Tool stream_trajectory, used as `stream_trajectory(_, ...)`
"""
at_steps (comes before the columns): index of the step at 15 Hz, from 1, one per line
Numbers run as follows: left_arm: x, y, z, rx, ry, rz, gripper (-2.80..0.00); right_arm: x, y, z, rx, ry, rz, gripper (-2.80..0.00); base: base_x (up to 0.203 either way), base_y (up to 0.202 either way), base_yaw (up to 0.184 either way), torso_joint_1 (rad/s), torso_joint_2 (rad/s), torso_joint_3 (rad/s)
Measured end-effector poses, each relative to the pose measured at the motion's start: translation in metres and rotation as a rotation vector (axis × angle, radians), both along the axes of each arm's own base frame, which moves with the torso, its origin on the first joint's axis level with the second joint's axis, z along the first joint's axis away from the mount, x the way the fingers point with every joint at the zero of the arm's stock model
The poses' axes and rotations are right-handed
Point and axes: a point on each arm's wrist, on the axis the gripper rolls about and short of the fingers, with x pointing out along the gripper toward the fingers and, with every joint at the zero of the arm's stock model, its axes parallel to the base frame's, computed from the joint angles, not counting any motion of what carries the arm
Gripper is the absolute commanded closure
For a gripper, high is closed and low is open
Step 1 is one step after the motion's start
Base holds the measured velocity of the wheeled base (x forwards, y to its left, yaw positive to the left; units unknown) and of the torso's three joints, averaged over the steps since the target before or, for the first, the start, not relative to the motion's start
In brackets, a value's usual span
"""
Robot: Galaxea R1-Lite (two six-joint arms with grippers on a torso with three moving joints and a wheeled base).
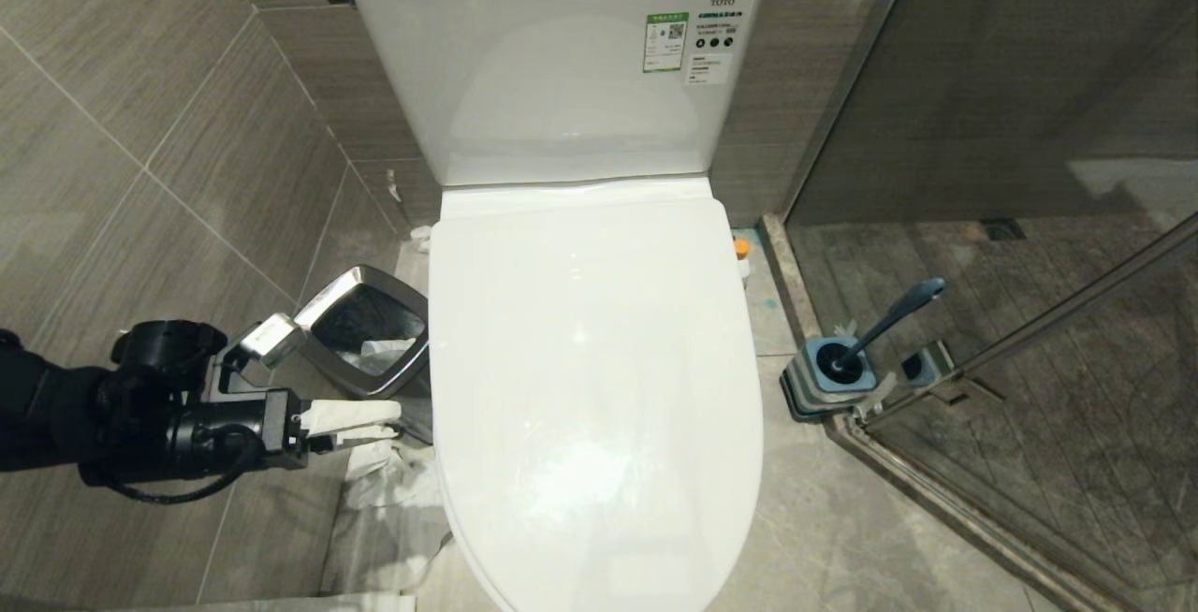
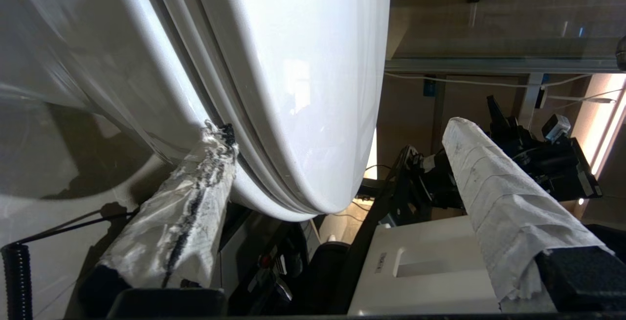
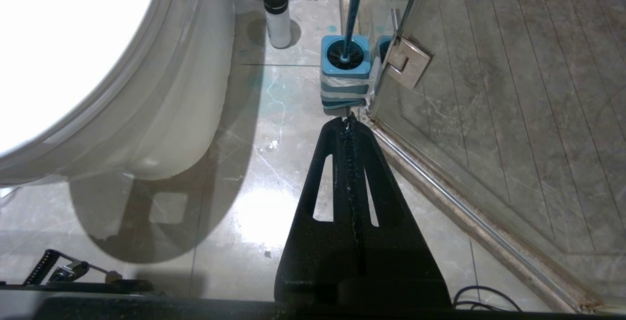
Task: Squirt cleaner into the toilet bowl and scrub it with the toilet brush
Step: Use the left hand to lift the toilet lid slightly
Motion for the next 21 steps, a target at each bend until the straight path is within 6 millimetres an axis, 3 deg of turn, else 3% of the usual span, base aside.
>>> stream_trajectory(7, 0.0, 0.001, 0.006, -0.019, 0.042, 0.019, -2.8, 0.0, 0.0, 0.0, 0.0, 0.0, 0.0, 0.0, 0.0, 0.0, 0.0, 0.0, 0.0, 0.0)
stream_trajectory(11, -0.011, 0.003, 0.006, -0.024, 0.072, 0.037, -2.8, 0.0, 0.0, 0.0, 0.0, 0.0, 0.0, 0.0, 0.0, 0.0, 0.0, 0.0, 0.0, -0.007)
stream_trajectory(21, -0.028, 0.008, 0.016, -0.027, 0.06, 0.067, -2.8, 0.0, 0.0, 0.0, 0.0, 0.0, 0.0, 0.0, 0.0, 0.0, 0.0, 0.005, 0.0, -0.176)
